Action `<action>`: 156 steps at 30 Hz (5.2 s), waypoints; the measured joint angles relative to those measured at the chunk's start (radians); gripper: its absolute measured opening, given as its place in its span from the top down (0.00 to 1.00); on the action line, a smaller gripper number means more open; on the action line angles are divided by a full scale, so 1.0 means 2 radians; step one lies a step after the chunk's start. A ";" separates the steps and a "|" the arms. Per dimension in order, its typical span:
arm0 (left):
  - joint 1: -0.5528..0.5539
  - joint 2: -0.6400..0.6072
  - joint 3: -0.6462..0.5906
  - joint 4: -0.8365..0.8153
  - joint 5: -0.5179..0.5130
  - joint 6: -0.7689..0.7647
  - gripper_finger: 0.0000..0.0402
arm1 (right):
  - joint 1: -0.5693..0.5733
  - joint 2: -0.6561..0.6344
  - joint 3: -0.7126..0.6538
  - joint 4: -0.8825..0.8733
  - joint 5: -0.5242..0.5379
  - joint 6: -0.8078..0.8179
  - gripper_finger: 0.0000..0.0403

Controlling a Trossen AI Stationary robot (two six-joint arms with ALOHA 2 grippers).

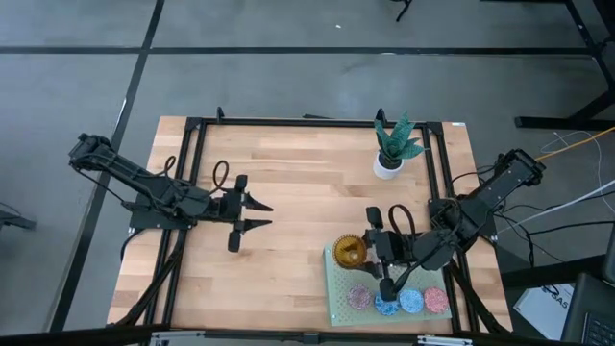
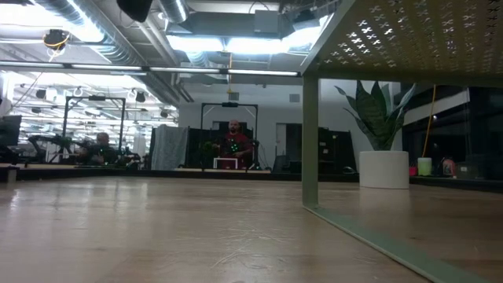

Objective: Pick & Place candle stick holders
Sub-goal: Put the brown glass candle holder on the shelf

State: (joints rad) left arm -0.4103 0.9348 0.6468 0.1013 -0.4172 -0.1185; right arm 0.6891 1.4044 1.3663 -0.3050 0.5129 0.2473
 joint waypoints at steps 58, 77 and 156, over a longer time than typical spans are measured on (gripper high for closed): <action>0.112 -0.463 -0.319 -0.038 0.153 -0.048 0.65 | 0.004 0.000 -0.007 0.005 -0.009 -0.004 0.68; 0.112 -0.463 -0.319 -0.037 0.154 -0.048 0.65 | 0.049 -0.120 -0.263 0.231 0.070 0.032 0.68; 0.112 -0.462 -0.319 -0.038 0.153 -0.048 0.65 | -0.100 -0.102 -0.205 0.206 -0.043 -0.127 0.68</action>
State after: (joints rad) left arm -0.1871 0.0101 0.0093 0.0260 -0.1104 -0.2146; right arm 0.4901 1.1999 0.9562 0.1076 0.4268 -0.0072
